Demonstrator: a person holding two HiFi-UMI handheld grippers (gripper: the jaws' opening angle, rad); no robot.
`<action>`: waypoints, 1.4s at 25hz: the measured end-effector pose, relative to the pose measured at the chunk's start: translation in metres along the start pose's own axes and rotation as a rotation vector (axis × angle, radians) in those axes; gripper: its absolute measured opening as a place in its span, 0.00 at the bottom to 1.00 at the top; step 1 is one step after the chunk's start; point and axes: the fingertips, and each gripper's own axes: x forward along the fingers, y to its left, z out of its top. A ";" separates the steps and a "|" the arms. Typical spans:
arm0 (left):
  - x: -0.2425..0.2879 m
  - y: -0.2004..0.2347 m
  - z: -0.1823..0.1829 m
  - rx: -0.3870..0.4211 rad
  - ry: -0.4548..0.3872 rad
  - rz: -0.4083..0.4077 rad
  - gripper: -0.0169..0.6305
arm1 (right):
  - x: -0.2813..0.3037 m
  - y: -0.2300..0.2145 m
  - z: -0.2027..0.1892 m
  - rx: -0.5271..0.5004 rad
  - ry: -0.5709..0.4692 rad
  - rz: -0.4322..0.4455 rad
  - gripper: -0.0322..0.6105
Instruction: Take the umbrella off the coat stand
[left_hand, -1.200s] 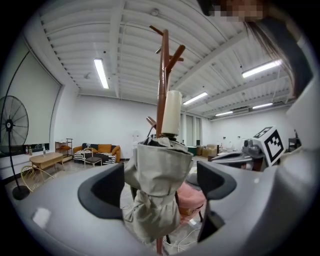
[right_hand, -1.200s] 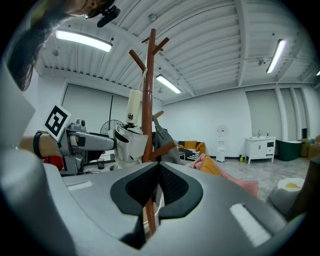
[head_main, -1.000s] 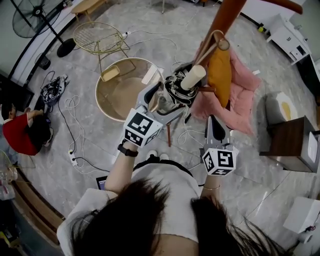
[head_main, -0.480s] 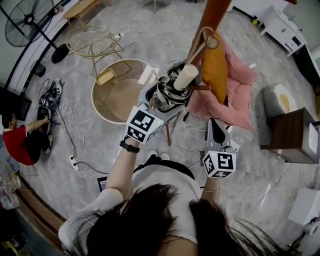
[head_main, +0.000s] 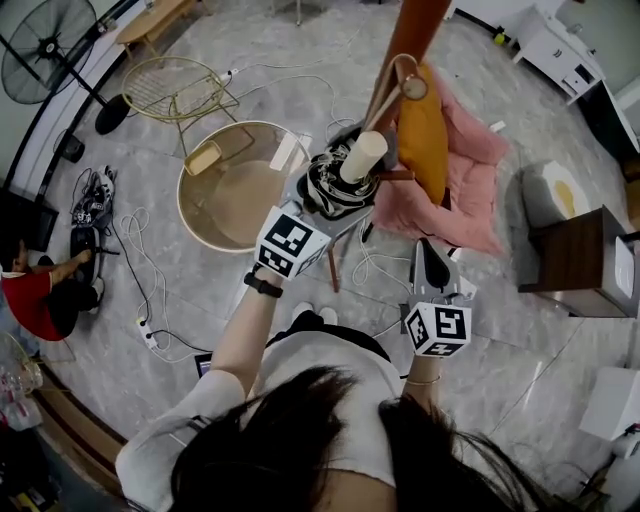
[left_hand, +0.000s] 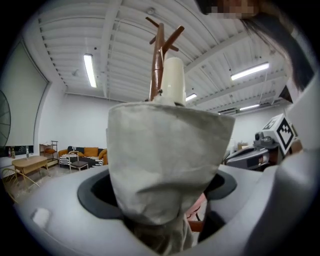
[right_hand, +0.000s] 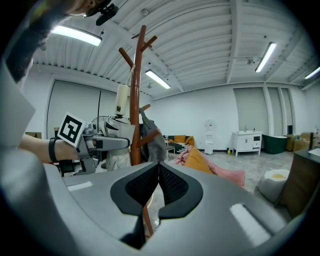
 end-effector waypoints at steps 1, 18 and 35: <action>0.000 0.000 0.000 -0.001 -0.002 -0.003 0.78 | 0.000 0.000 -0.001 0.001 0.001 -0.002 0.05; -0.003 0.008 0.000 0.025 -0.025 0.033 0.61 | 0.004 0.004 -0.005 -0.002 0.014 0.010 0.05; -0.014 0.001 0.002 0.071 0.002 0.047 0.57 | -0.003 0.004 -0.003 0.004 -0.009 0.019 0.05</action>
